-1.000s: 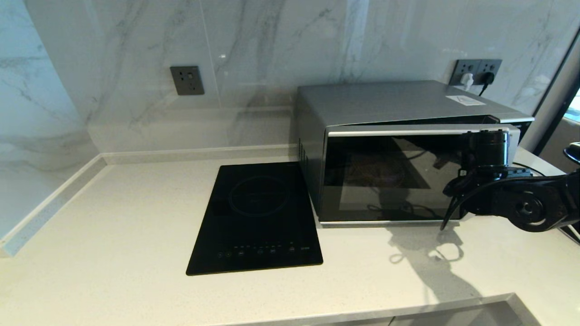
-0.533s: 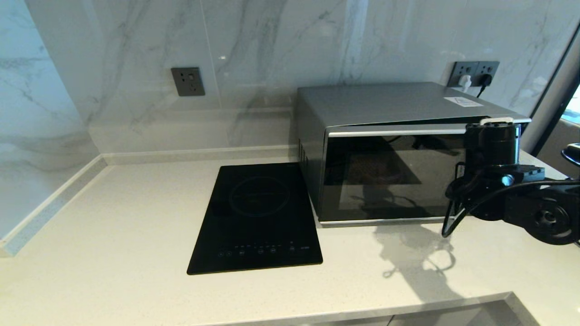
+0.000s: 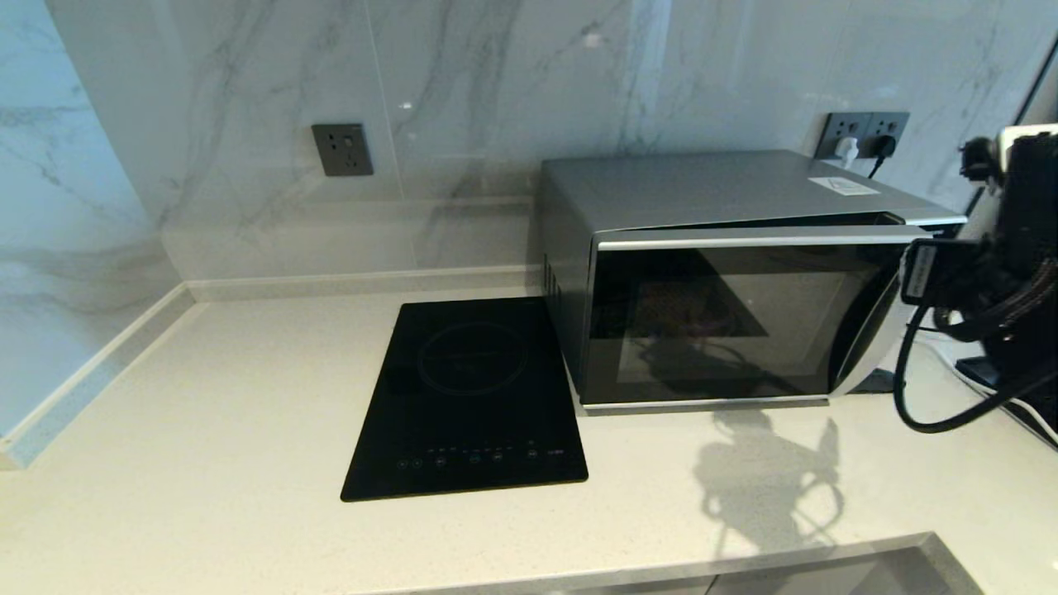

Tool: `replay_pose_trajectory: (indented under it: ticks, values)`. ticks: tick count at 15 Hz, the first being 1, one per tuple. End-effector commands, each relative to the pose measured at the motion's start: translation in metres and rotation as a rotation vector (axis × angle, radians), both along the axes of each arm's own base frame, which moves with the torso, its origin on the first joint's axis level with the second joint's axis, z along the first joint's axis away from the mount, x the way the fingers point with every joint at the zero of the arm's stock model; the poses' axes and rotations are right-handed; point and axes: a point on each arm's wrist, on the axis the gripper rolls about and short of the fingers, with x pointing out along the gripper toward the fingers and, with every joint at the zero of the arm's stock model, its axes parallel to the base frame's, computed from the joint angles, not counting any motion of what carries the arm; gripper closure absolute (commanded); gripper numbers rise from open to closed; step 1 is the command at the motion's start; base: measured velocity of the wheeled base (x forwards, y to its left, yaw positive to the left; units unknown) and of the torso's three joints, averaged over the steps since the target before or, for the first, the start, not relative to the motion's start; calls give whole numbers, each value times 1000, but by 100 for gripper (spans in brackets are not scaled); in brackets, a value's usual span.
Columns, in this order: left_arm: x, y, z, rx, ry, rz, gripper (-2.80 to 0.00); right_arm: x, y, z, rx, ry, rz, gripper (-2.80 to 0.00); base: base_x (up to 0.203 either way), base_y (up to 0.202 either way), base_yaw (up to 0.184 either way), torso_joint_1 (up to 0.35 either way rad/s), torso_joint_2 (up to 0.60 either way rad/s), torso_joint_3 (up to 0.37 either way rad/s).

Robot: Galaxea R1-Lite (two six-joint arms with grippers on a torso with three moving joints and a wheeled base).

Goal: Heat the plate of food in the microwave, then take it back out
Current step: Open the microwave oven

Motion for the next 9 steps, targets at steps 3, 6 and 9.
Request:
replay_pose_trajectory:
  ticks: [3,6,9]
  values:
    - [0,0,0,-1,1,1,0,-41,-28,58,52,-15,140,-280,0,0,0,0,0,0]
    - [0,0,0,-1,1,1,0,-40,-39,80,146,35,251,-280,0,0,0,0,0,0]
    - [0,0,0,-1,1,1,0,-18,-48,89,348,112,357,-280,0,0,0,0,0,0]
